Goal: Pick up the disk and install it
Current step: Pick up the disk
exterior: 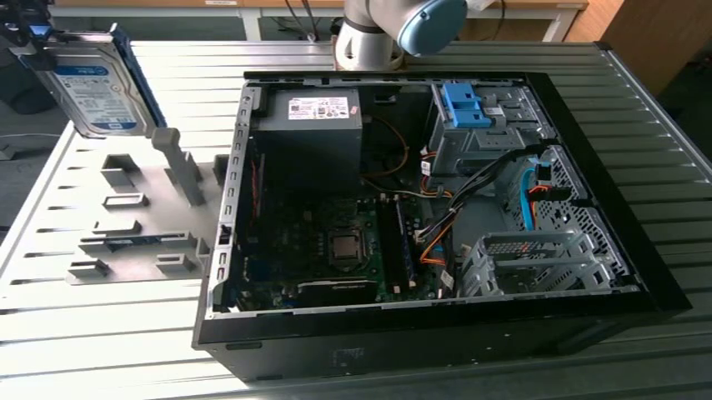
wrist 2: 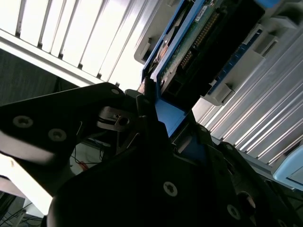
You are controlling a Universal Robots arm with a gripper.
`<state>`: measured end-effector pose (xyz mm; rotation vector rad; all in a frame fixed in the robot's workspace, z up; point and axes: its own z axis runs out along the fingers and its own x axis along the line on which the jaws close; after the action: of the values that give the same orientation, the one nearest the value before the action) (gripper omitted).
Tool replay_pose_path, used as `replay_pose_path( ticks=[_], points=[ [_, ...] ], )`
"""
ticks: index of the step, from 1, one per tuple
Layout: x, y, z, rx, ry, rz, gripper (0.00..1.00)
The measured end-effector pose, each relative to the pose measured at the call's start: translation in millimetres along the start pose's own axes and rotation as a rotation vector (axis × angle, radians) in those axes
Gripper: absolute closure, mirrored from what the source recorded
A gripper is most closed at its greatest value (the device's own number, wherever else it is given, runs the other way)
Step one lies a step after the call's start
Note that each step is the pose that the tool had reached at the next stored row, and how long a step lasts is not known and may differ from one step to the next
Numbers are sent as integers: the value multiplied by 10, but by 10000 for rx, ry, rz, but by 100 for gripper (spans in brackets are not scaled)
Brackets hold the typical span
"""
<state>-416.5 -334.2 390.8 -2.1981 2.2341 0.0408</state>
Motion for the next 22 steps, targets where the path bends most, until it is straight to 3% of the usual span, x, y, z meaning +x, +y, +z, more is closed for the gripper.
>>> replay_pose_path(
  ticks=[22],
  points=[
    [-6,3,-238,-1,0,0,63]
  ],
)
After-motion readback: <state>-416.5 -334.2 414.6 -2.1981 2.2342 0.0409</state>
